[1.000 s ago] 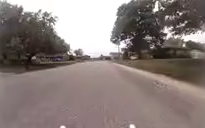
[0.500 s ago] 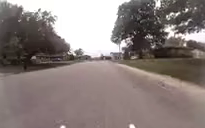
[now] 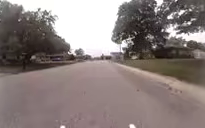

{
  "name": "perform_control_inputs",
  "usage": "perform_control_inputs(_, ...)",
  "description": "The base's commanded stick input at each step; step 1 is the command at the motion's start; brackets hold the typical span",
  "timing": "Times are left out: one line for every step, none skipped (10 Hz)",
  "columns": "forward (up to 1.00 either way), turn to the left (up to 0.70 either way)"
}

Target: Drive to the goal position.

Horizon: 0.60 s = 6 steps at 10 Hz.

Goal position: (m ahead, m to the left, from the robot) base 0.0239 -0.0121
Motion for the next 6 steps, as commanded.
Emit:
perform_control_inputs(0.50,0.00)
perform_control_inputs(0.50,0.00)
perform_control_inputs(0.50,0.00)
perform_control_inputs(0.50,0.00)
perform_control_inputs(0.50,0.00)
perform_control_inputs(0.50,0.00)
